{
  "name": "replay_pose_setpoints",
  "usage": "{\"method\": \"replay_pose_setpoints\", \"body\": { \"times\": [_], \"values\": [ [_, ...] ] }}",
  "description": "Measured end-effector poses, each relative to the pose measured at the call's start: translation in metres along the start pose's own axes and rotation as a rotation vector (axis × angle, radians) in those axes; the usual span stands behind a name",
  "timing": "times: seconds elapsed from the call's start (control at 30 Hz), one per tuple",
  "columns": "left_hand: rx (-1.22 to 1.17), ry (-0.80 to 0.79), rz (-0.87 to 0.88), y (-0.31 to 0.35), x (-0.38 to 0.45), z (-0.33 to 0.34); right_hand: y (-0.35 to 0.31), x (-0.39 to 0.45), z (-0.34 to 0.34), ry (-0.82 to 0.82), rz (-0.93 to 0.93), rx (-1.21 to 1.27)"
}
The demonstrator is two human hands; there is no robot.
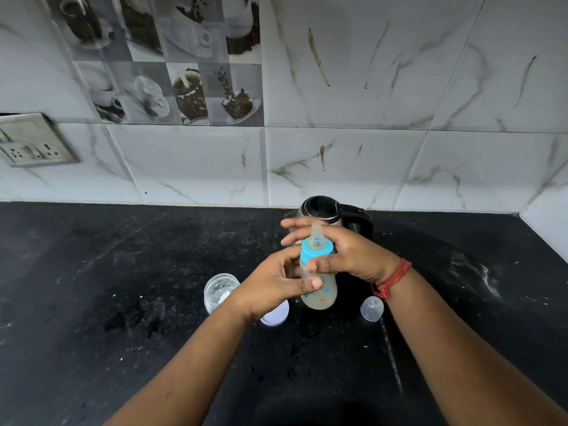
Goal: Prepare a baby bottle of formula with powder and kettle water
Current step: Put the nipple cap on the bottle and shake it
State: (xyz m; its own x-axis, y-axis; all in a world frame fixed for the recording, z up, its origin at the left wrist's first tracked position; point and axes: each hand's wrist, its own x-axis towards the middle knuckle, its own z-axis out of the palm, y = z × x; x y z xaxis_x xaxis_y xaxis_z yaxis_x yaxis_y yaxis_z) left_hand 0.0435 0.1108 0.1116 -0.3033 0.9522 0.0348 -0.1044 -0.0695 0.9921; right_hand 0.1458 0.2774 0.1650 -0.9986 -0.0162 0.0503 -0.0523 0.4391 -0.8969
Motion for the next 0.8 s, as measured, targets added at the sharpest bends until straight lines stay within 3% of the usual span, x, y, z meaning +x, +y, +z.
{"method": "replay_pose_setpoints", "body": {
  "times": [0.1,0.27,0.33,0.4,0.57,0.7,0.8],
  "values": [
    [0.011,0.010,-0.012,0.005,0.001,0.004,0.000,0.002,0.010,0.088,-0.031,0.156],
    [0.316,0.247,0.087,0.002,0.007,0.007,0.003,0.011,0.043,0.524,0.022,0.314],
    [0.347,0.268,0.116,0.000,0.008,0.007,0.001,0.014,0.051,0.628,0.051,0.347],
    [0.302,0.204,0.111,0.002,0.006,0.004,-0.001,0.011,0.049,0.582,0.055,0.332],
    [-0.139,-0.020,0.005,0.013,-0.002,0.000,-0.011,-0.002,0.018,0.189,-0.085,0.351],
    [-0.158,-0.265,-0.028,0.021,-0.001,0.007,-0.021,0.000,0.007,-0.038,-0.158,0.285],
    [-0.092,-0.190,-0.069,0.028,-0.001,0.012,-0.025,0.003,0.015,-0.001,-0.130,0.340]
  ]
}}
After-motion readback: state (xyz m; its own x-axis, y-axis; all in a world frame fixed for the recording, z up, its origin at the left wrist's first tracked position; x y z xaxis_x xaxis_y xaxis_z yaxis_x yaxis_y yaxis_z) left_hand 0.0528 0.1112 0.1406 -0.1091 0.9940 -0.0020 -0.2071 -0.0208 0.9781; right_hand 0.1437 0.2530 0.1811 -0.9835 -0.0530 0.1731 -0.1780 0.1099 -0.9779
